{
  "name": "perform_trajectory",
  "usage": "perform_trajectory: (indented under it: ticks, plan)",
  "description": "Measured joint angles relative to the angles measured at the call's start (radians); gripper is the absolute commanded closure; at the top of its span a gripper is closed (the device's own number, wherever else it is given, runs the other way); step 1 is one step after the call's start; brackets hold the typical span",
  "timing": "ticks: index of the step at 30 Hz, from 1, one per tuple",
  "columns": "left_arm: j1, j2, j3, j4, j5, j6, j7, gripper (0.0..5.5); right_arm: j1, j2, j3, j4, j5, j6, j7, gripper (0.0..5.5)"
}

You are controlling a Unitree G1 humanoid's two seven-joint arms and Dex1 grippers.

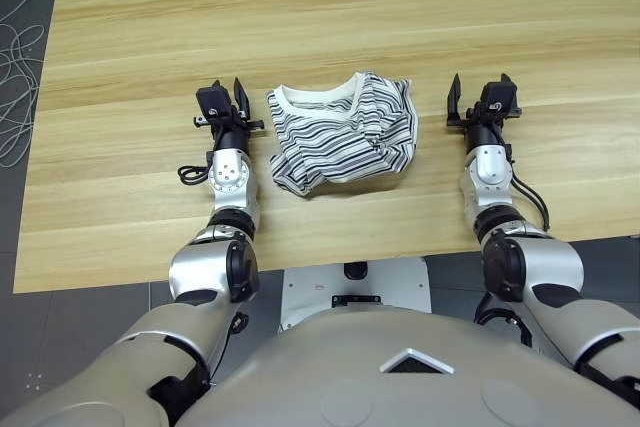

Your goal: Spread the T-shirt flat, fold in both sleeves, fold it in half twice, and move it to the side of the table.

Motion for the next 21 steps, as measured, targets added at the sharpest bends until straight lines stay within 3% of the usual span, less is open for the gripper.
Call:
perform_trajectory:
  ticks: [9,17,21]
  plan:
    - [-0.005,0.014,0.011,-0.022,-0.021,-0.022,-0.018,3.74,0.0,0.0,0.0,-0.001,-0.001,0.0,0.0,1.11]
    - [-0.133,0.226,0.03,-0.131,-0.032,-0.06,-0.109,3.74,0.022,0.0,-0.002,-0.016,0.0,-0.028,-0.002,1.11]
    - [-0.109,0.289,-0.033,-0.185,-0.013,-0.019,-0.279,3.74,0.052,0.001,0.0,-0.033,0.0,-0.067,-0.009,1.11]
